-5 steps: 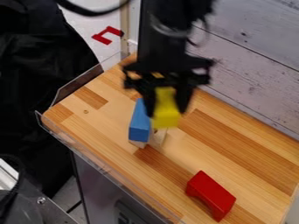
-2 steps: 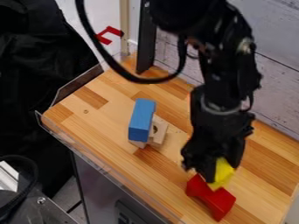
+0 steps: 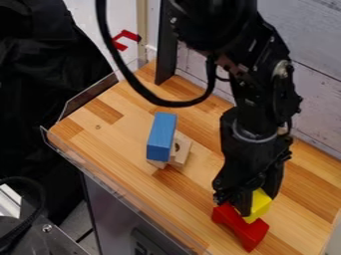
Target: Put the yellow bar on top of the red arch
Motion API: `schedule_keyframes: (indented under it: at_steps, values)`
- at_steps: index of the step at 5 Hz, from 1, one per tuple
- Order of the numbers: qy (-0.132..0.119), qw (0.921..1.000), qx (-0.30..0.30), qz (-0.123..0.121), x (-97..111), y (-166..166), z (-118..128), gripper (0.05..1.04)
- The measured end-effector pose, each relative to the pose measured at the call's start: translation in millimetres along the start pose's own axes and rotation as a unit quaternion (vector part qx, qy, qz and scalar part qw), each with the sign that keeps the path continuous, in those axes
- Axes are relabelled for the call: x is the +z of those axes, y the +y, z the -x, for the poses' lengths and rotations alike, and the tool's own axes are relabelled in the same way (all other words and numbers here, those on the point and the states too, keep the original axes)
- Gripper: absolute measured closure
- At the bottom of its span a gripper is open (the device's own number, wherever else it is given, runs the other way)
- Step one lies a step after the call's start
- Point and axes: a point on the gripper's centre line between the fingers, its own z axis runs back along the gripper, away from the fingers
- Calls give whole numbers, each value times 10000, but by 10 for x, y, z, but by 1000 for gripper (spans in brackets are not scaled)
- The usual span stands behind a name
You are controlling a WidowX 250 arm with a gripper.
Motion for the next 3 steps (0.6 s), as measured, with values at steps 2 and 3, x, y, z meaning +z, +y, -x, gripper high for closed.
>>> schedule_keyframes:
  at_steps: [2,3]
  values:
    - [-116,9997,221,-28,-39,6,34,537]
    - [-65,9989,469,67,-60,5,51,537]
